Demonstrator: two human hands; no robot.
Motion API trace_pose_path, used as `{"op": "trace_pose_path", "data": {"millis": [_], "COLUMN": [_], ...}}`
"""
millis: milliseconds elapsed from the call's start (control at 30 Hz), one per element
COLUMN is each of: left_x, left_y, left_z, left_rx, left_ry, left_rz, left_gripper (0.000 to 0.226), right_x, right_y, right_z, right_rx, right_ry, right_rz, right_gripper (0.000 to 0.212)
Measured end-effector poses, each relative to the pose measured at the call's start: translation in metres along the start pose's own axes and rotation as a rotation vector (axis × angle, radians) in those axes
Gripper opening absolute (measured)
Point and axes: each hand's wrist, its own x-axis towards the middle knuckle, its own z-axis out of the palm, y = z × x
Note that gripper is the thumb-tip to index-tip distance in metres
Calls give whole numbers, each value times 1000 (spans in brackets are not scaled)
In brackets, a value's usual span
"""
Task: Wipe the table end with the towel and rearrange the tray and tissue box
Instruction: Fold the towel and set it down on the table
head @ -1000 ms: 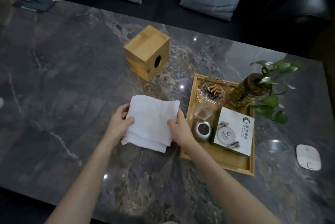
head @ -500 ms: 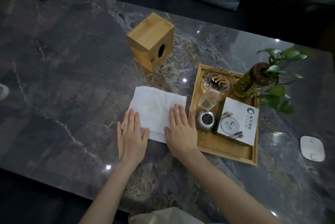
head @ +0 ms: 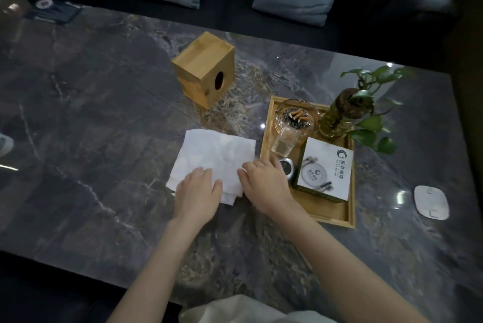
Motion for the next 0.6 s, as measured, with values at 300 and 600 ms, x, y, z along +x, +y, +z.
{"op": "trace_pose_path", "data": {"millis": [300,600], "left_x": [-22,-22], "left_y": [70,68], "left_z": [16,64], "left_rx": [-578,-396], "left_ry": [1,126], "left_rz": [84,77], "left_gripper": [26,23], "right_x": [-80,-134], "right_y": [73,128], "right_z": [-33,24], "right_rx": [476,503], "right_ry": [574,408], "right_rz": [451,871], "right_gripper": [32,29]}}
